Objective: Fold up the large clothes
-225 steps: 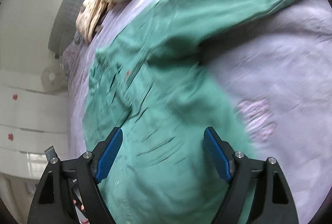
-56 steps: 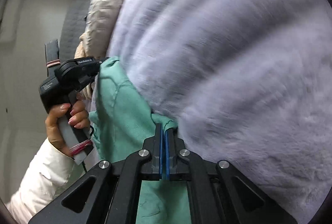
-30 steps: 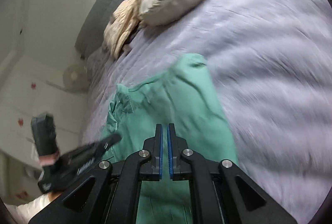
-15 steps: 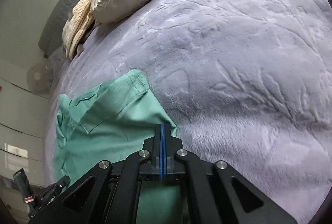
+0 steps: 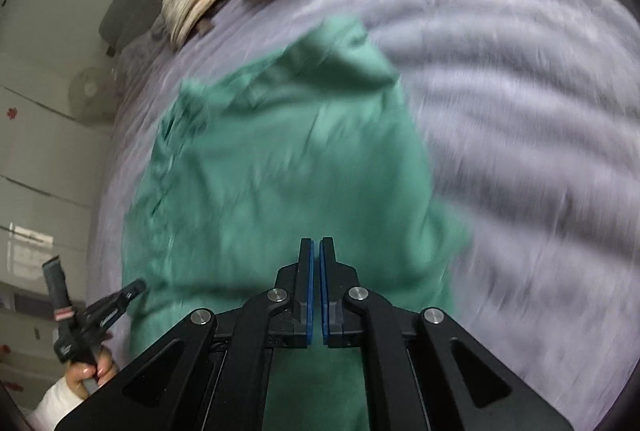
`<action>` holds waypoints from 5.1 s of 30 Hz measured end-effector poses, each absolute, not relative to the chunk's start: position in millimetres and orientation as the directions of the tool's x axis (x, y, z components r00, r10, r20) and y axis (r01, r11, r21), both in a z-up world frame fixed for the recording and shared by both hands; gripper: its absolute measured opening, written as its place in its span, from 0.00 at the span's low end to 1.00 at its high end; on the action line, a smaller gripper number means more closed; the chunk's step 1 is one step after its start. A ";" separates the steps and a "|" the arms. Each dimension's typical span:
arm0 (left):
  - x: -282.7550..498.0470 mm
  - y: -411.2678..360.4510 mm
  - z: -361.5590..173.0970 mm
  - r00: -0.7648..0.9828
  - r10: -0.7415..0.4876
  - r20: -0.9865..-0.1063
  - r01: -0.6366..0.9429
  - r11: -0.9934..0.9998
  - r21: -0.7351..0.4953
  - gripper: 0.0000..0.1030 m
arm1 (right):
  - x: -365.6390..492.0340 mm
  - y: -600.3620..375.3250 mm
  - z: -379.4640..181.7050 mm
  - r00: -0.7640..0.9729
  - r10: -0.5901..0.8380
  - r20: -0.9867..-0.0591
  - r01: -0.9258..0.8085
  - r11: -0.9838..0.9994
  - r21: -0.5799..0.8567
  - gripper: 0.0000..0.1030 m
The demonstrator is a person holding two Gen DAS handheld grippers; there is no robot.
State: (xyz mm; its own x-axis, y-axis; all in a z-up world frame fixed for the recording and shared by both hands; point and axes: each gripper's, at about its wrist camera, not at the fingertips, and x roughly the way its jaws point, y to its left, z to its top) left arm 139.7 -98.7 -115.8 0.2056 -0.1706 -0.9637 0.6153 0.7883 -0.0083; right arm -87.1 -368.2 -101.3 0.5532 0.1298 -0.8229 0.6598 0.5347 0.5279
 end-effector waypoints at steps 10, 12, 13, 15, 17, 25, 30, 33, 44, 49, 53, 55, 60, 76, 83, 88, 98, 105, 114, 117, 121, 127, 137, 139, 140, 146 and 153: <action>136.9 -55.3 -124.7 0.169 -0.165 -0.972 0.539 0.841 -0.049 0.01 | -87.8 -358.9 -94.8 0.516 0.114 -0.849 0.669 0.565 0.482 0.03; 137.0 -53.8 -124.5 0.168 -0.173 -0.971 0.528 0.847 -0.059 0.01 | -75.2 -376.0 -91.3 0.540 0.093 -0.837 0.667 0.559 0.493 0.03; 137.6 -53.6 -124.3 0.166 -0.180 -0.969 0.520 0.851 -0.069 0.01 | -68.6 -383.4 -91.0 0.544 0.088 -0.834 0.669 0.555 0.495 0.03; 139.6 -54.8 -124.1 0.167 -0.193 -0.967 0.507 0.858 -0.083 0.01 | -54.1 -398.7 -90.7 0.551 0.065 -0.832 0.675 0.551 0.490 0.03; 140.2 -54.9 -124.4 0.169 -0.199 -0.965 0.503 0.859 -0.090 0.01 | -37.9 -412.5 -90.7 0.541 0.024 -0.841 0.684 0.570 0.456 0.03; 140.5 -74.3 -126.3 0.176 -0.201 -0.964 0.508 0.857 -0.086 0.01 | 4.0 -472.4 -114.8 0.522 -0.023 -0.853 0.737 0.516 0.437 0.03; 138.9 -79.6 -126.4 0.172 -0.194 -0.966 0.507 0.858 -0.082 0.01 | -0.9 -487.4 -117.6 0.513 -0.060 -0.856 0.770 0.472 0.429 0.03; 135.3 -78.5 -127.8 0.183 -0.192 -0.964 0.512 0.856 -0.073 0.01 | -8.8 -475.9 -111.2 0.529 -0.020 -0.848 0.745 0.488 0.454 0.11; 145.8 -68.9 -117.9 0.199 -0.180 -0.963 0.503 0.862 -0.057 0.97 | -51.3 -373.5 -87.7 0.534 0.147 -0.832 0.602 0.624 0.497 0.88; 138.8 -68.2 -111.8 0.245 -0.196 -0.949 0.534 0.844 -0.037 0.99 | -68.3 -338.2 -92.3 0.514 0.190 -0.836 0.597 0.620 0.508 1.00; 142.4 -62.7 -114.8 0.221 -0.194 -0.956 0.516 0.855 -0.054 0.99 | -79.1 -323.3 -94.7 0.484 0.197 -0.852 0.611 0.621 0.491 1.00; 142.2 -61.2 -117.1 0.231 -0.164 -0.959 0.511 0.860 -0.025 0.99 | -85.3 -318.7 -95.3 0.472 0.203 -0.858 0.619 0.616 0.486 1.00; 135.8 -48.0 -115.3 0.188 -0.141 -0.972 0.525 0.851 -0.023 0.99 | -97.0 -307.4 -93.5 0.445 0.210 -0.870 0.636 0.610 0.473 1.00; 106.6 -0.6 -94.0 0.145 -0.130 -0.981 0.551 0.834 -0.029 0.99 | -114.4 -267.7 -70.8 0.375 0.273 -0.886 0.668 0.584 0.462 1.00; 93.0 22.7 -83.6 0.115 -0.128 -0.985 0.567 0.823 -0.040 0.99 | -127.3 -254.1 -58.8 0.376 0.270 -0.887 0.704 0.539 0.462 1.00; 91.0 37.3 -79.3 0.097 -0.135 -0.986 0.587 0.808 -0.053 0.99 | -136.0 -239.8 -53.5 0.378 0.257 -0.889 0.735 0.500 0.458 1.00; 85.2 58.4 -85.1 0.054 -0.144 -0.988 0.642 0.763 -0.076 0.99 | -145.2 -200.0 -48.2 0.384 0.238 -0.892 0.765 0.459 0.452 1.00; 79.4 77.5 -79.0 0.062 -0.151 -0.987 0.609 0.789 -0.082 0.99 | -144.1 -190.4 -48.2 0.380 0.263 -0.887 0.756 0.465 0.461 1.00; 54.7 102.9 -98.9 0.014 -0.110 -0.994 0.531 0.843 -0.086 0.99 | -165.7 -206.0 -47.0 0.374 0.298 -0.878 0.715 0.511 0.477 1.00; 43.1 112.6 -105.3 0.000 -0.091 -0.996 0.523 0.849 -0.077 0.99 | -190.1 -219.2 -51.2 0.375 0.297 -0.878 0.734 0.483 0.477 1.00; 33.7 128.6 -111.3 -0.035 -0.097 -0.995 0.510 0.854 -0.101 0.99 | -227.2 -241.8 -53.9 0.390 0.257 -0.884 0.767 0.441 0.466 1.00; 25.3 156.0 -128.5 -0.142 -0.161 -0.977 0.469 0.858 -0.210 0.99 | -282.0 -270.2 -66.3 0.399 0.189 -0.897 0.825 0.353 0.441 1.00; 8.0 187.7 -154.9 -0.285 -0.241 -0.928 0.380 0.860 -0.340 0.99 | -320.8 -256.7 -123.0 0.426 0.362 -0.829 0.823 0.224 0.521 1.00; -0.4 187.7 -156.8 -0.308 -0.262 -0.915 0.373 0.851 -0.369 0.99 | -315.7 -249.1 -123.9 0.473 0.403 -0.784 0.793 0.193 0.578 1.00; -4.0 187.2 -157.4 -0.325 -0.273 -0.905 0.373 0.843 -0.388 0.99 | -310.7 -245.4 -122.0 0.497 0.417 -0.761 0.773 0.184 0.607 1.00; -15.9 177.2 -162.4 -0.343 -0.253 -0.905 0.396 0.835 -0.383 0.99 | -278.3 -232.2 -102.6 0.663 0.483 -0.572 0.594 0.126 0.795 1.00; -23.6 156.4 -170.4 -0.320 -0.210 -0.924 0.414 0.846 -0.336 0.72 | -278.1 -231.3 -122.4 0.605 0.482 -0.633 0.685 0.090 0.723 1.00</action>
State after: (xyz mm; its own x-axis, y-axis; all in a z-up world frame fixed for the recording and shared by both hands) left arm -23.6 156.4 -170.4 -0.3201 -0.2104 -0.9237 0.4137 0.8461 -0.3361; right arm -278.1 -231.3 -122.4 0.6052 0.4822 -0.6334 0.6851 0.0898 0.7229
